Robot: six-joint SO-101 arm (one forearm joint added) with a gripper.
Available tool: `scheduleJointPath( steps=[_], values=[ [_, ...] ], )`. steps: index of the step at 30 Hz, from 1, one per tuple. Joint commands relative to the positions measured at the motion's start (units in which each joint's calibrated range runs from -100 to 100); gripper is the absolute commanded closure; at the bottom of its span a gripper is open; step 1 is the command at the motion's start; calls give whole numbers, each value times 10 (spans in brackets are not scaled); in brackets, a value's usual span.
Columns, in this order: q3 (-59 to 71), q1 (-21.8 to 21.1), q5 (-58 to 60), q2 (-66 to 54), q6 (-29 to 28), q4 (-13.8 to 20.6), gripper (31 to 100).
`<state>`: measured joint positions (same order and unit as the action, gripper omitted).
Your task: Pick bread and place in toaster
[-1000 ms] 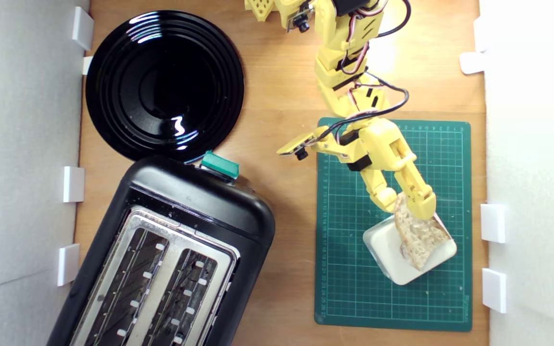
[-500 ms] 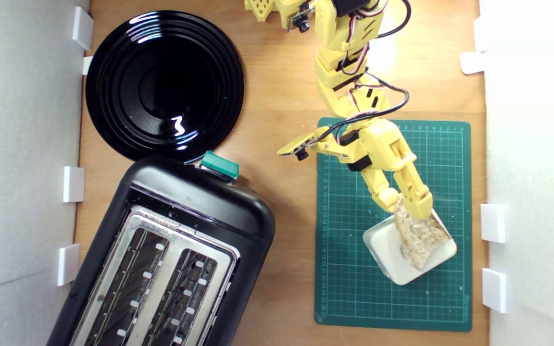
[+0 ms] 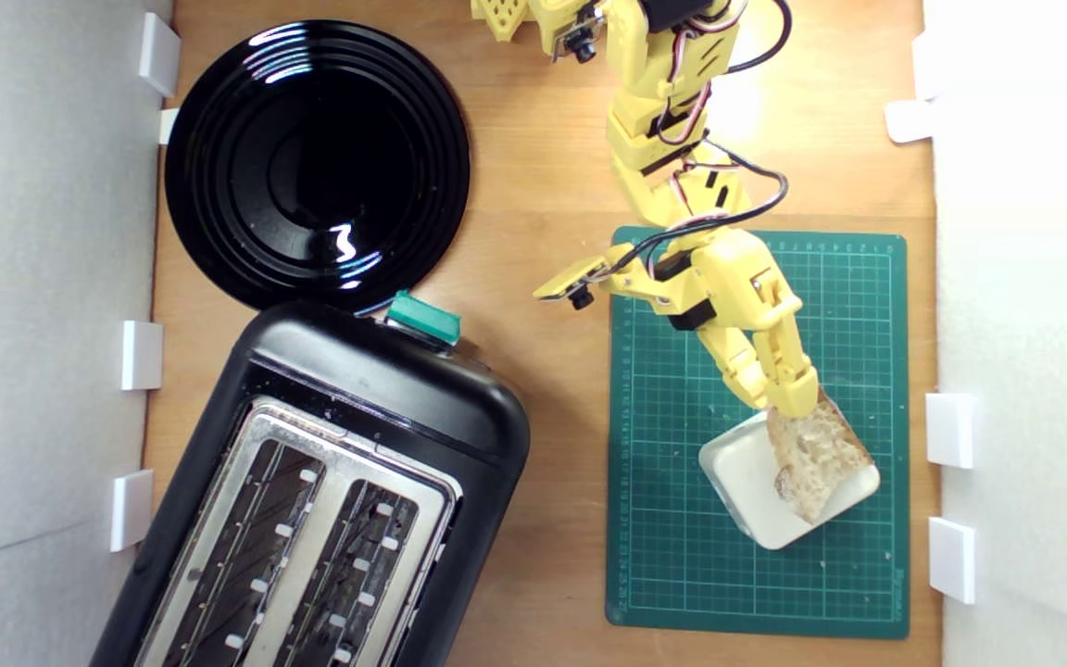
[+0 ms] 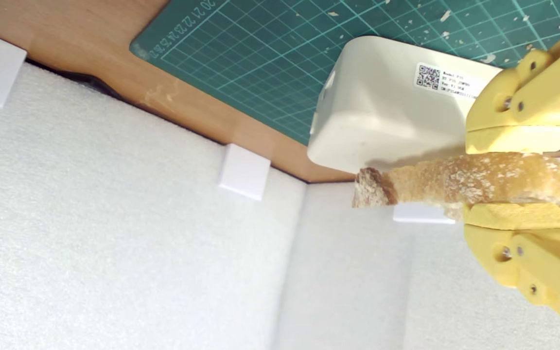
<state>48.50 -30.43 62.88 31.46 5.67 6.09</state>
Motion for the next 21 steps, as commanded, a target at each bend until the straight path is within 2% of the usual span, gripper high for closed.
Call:
scheduleJointPath(
  steps=[1, 10, 14, 21],
  values=[
    [-21, -3, 17, -7, 0, 0, 721],
    [-20, -1, 16, -8, 0, -3, 723],
    [-20, 0, 16, -9, -1, -3, 774],
    [-19, 1, 16, -15, -1, -3, 779]
  ],
)
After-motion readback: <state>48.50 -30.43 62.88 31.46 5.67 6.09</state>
